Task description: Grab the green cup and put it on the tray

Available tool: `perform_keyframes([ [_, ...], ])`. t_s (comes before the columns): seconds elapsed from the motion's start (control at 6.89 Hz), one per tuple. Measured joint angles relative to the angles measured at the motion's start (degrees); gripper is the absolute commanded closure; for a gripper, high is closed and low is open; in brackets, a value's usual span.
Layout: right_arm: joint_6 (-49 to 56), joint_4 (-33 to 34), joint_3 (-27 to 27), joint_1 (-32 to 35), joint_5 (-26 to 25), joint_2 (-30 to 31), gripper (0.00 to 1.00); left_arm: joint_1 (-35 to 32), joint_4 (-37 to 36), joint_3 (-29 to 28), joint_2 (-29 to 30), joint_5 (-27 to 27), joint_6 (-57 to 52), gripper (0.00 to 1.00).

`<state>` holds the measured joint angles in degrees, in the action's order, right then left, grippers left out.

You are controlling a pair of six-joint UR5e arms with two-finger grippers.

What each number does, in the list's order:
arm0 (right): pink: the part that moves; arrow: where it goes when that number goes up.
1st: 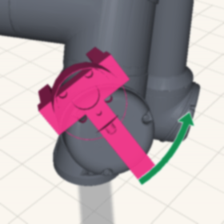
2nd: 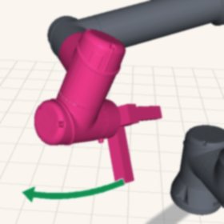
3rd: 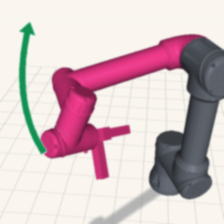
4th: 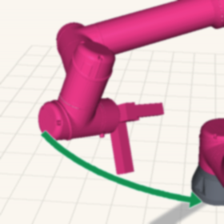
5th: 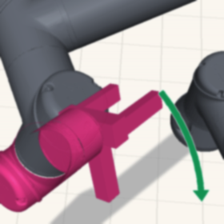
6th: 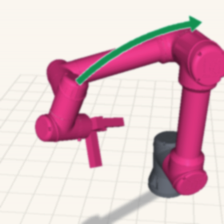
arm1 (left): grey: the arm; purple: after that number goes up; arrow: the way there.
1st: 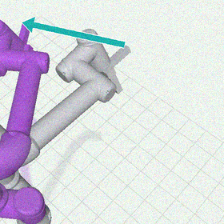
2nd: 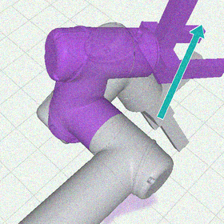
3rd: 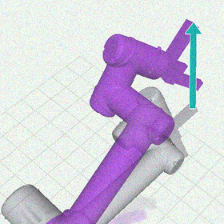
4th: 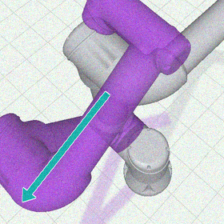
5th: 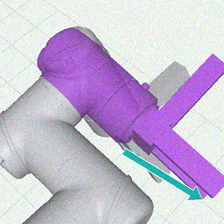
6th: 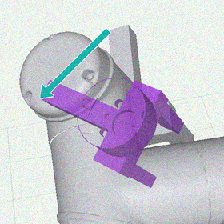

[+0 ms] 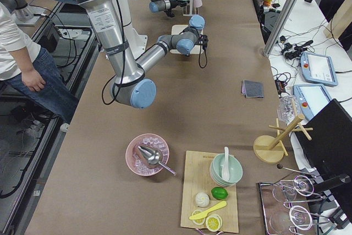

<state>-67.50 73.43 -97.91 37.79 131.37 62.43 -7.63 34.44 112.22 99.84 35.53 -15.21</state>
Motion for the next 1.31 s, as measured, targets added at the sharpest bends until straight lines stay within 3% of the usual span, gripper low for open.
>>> perform_keyframes([
  [1.31, -1.94, -0.67, 5.38, -6.47, -6.1, -4.99, 1.0, -1.64, -0.14, 15.01, -3.27, 0.55, -12.3, 0.33],
])
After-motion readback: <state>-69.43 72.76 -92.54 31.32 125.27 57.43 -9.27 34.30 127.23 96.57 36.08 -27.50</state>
